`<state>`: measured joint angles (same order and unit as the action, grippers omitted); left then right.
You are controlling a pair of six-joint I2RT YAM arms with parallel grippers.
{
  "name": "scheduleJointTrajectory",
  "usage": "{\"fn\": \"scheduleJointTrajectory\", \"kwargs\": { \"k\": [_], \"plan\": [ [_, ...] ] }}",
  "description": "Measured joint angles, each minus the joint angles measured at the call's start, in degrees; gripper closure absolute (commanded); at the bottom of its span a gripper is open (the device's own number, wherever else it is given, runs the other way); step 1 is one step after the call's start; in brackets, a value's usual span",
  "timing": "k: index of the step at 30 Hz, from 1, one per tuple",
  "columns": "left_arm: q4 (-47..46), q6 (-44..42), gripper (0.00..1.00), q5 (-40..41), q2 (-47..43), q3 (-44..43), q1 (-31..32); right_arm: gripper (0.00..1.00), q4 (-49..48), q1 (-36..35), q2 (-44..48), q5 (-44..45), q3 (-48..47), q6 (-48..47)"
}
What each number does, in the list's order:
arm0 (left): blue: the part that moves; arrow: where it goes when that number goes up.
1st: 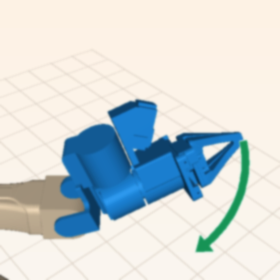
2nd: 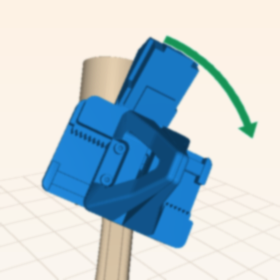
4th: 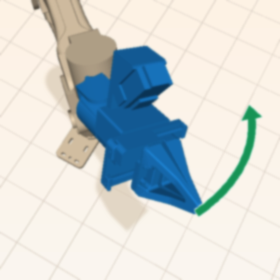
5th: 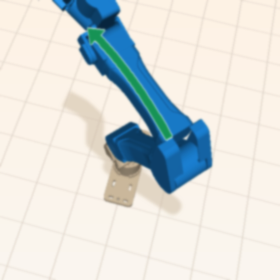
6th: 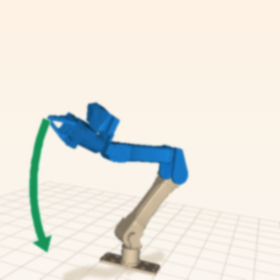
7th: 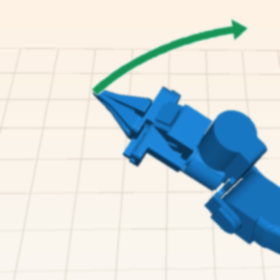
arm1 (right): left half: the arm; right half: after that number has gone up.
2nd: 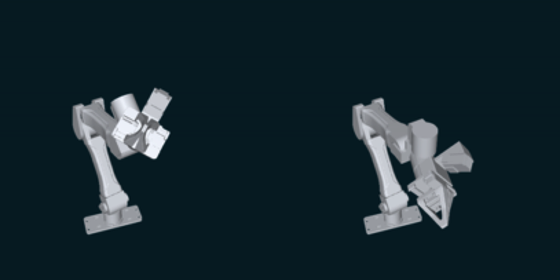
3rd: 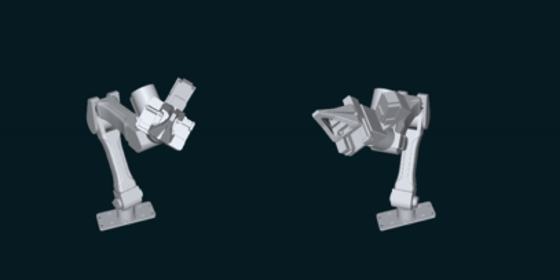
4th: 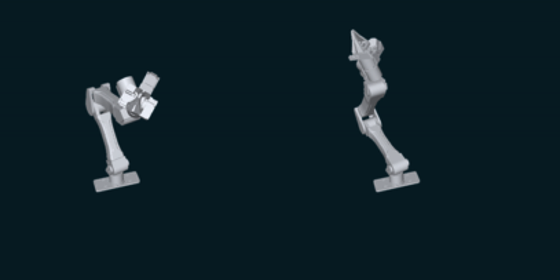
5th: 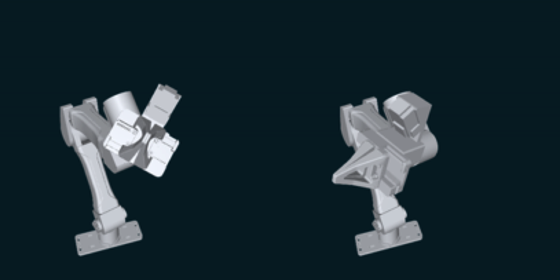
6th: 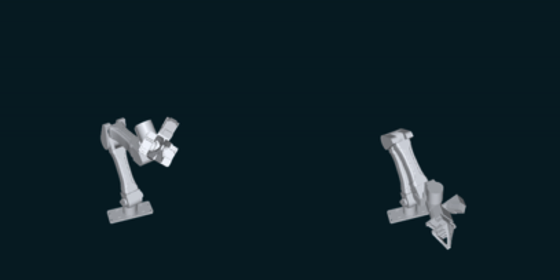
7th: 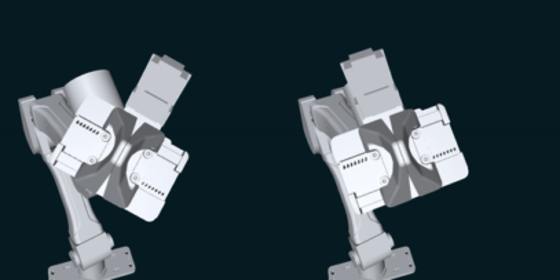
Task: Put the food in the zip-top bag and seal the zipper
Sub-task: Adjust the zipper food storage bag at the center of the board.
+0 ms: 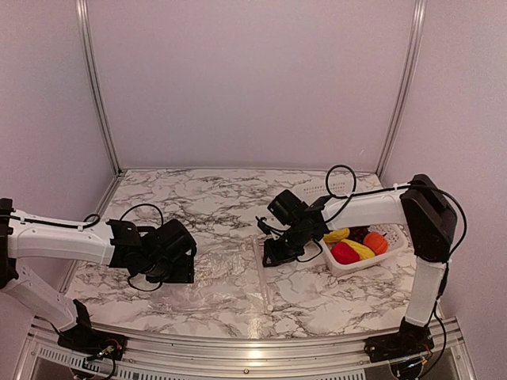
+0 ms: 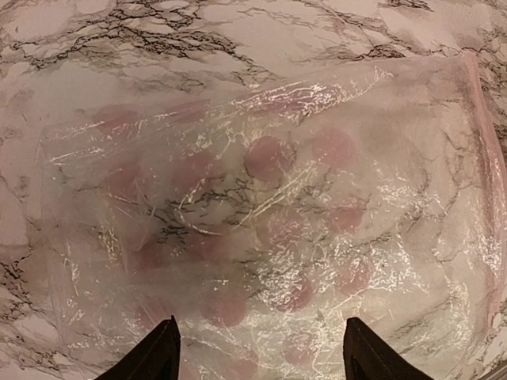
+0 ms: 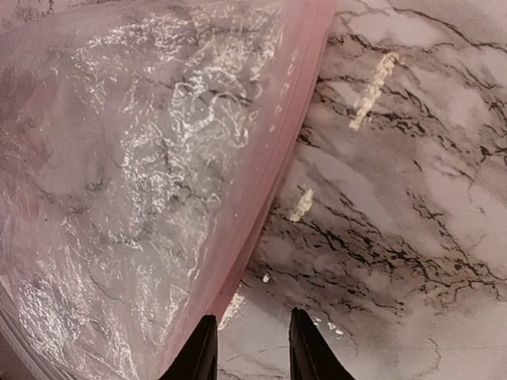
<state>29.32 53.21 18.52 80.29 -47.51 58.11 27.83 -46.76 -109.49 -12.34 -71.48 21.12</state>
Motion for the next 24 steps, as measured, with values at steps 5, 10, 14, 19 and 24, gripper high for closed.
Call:
{"fn": "scheduleJointTrajectory", "kwargs": {
  "k": [5,10,14,19,24],
  "plan": [
    [-3.23,-0.24,0.36,-1.73,4.24,2.71,-0.46,0.63,-1.64,-1.33,-1.70,-1.46,0.46,0.33],
    [-6.21,-0.59,0.41,-3.32,6.97,2.75,-0.46,0.60,-6.80,-1.64,-1.42,-5.81,2.43,2.45],
    [-8.37,-0.85,0.43,-4.20,8.28,2.75,-0.46,0.60,-10.19,-1.66,-1.25,-8.94,3.69,4.66],
    [-10.38,-1.16,0.44,-4.66,8.50,2.80,-0.46,0.67,-13.81,-1.66,-1.33,-12.24,3.91,6.99],
    [-13.20,-1.95,0.45,-4.85,8.50,3.89,-0.48,0.66,-17.51,-1.66,-1.95,-14.60,3.93,9.68]
  ]
}}
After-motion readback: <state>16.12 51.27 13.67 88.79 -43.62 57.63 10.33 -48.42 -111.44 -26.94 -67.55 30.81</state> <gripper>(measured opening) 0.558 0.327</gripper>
